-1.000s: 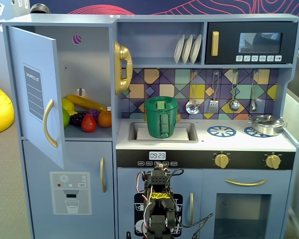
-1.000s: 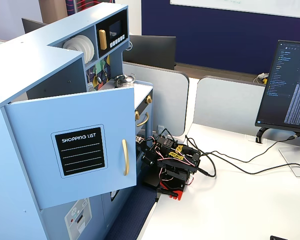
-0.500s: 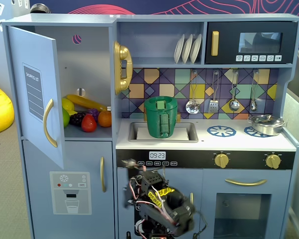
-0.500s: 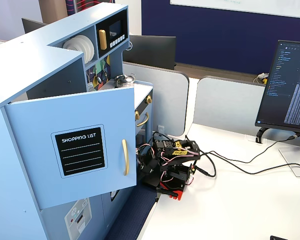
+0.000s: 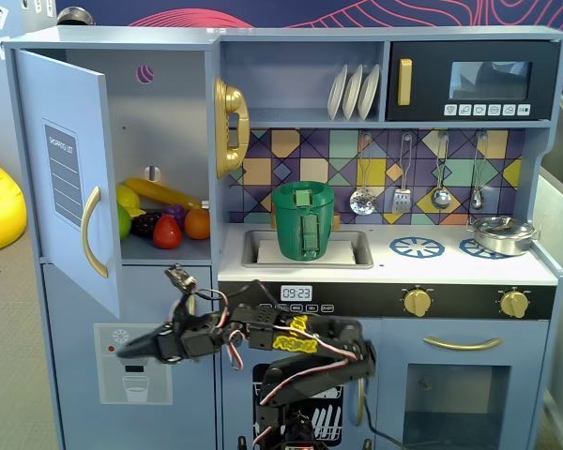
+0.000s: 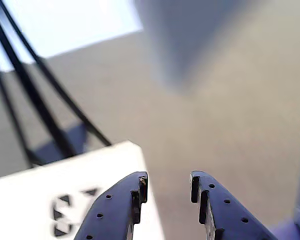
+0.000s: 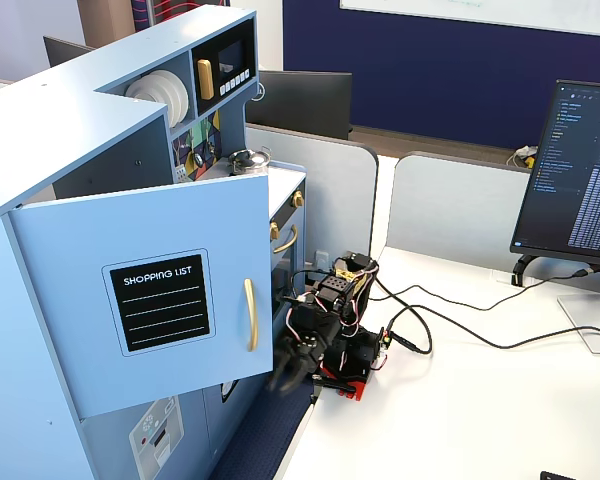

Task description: Close the left cabinet door

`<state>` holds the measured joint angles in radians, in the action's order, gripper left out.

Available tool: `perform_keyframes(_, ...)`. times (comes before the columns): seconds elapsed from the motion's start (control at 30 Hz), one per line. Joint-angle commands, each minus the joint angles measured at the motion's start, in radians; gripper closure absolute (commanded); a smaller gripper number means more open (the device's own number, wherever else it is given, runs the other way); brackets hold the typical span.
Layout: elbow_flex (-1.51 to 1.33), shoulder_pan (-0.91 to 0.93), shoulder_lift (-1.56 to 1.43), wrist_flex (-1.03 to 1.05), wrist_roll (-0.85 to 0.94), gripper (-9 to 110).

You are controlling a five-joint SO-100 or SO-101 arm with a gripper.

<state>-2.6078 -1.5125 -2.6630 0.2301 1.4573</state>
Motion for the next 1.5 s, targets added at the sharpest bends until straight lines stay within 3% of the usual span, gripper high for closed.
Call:
perform_keyframes(0.0, 0.17, -0.103, 0.1, -0.091, -0.015, 102)
perform_keyframes(0.67, 0.655, -0.163, 0.523, -0.112, 0.152, 102)
perform_keyframes(0.93, 0.658, -0.11, 0.546, -0.112, 0.252, 102)
perform_keyframes(1.47, 0.552, 0.1, 0.448, -0.12, 0.282, 102)
